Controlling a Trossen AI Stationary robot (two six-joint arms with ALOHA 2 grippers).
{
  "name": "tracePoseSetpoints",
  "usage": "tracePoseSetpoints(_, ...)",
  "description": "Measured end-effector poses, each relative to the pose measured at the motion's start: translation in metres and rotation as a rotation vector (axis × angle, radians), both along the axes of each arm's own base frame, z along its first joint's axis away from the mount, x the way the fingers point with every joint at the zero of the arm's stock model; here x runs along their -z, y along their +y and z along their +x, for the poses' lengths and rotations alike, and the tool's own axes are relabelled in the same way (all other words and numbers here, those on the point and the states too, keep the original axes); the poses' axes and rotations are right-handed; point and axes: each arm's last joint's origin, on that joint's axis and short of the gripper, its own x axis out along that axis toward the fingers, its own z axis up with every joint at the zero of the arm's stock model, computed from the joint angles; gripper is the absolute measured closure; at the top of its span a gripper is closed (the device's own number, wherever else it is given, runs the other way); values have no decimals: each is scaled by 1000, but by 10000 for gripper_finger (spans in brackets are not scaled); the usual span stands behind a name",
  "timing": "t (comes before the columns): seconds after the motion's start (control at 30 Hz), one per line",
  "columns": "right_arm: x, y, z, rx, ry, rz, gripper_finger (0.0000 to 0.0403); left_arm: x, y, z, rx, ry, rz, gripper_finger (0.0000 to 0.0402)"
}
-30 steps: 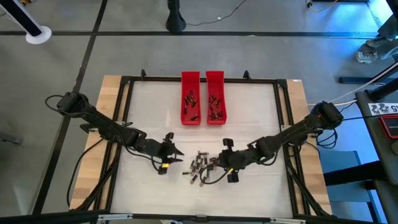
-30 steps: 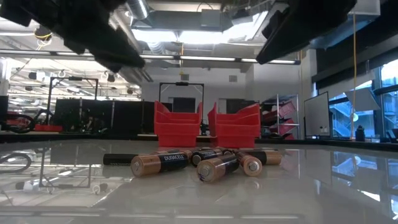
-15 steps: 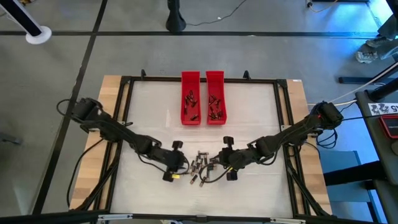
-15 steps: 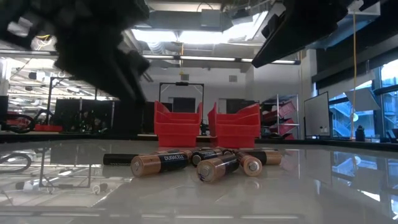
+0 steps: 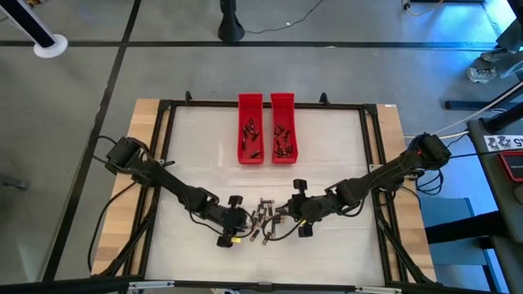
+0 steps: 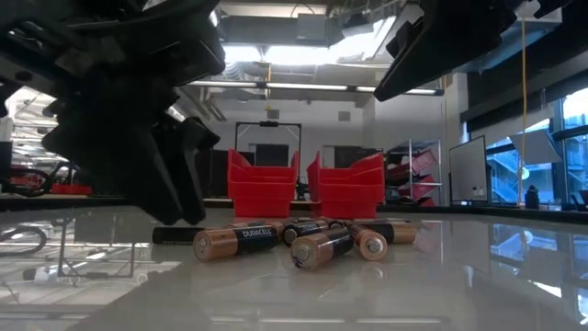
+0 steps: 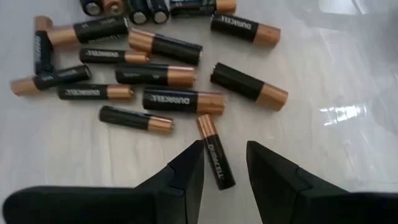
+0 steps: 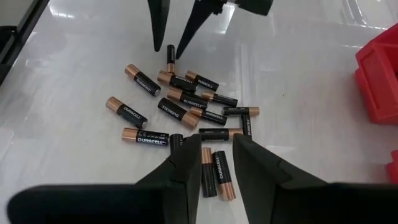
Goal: Sort batteries
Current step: Put the small black battery into the right red bin
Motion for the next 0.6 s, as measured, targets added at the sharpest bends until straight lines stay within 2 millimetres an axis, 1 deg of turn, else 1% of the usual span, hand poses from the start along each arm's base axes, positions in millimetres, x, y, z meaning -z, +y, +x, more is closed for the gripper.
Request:
tracePoseSetpoints(0.1, 0, 0, 0, 0, -1, 0, 308, 5, -3, -1, -13, 20, -9, 290)
tracePoseSetpoints(0.3, 0, 0, 0, 3, -1, 4, 308, 22, -3, 0, -48, 65, 30, 293)
tracePoseSetpoints(0.4, 0, 0, 0, 5, -1, 7, 308, 26, -3, 0, -41, 79, 50, 321)
tracePoseSetpoints(0.5, 0, 0, 0, 5, 0, 7, 308, 26, -3, -1, -22, 74, 69, 371)
tracePoseSetpoints(0.53, 0, 0, 0, 6, 0, 7, 308, 26, -3, -1, -18, 73, 71, 381)
tracePoseSetpoints(0.6, 0, 0, 0, 6, 0, 7, 308, 26, -3, -1, -12, 73, 74, 383)
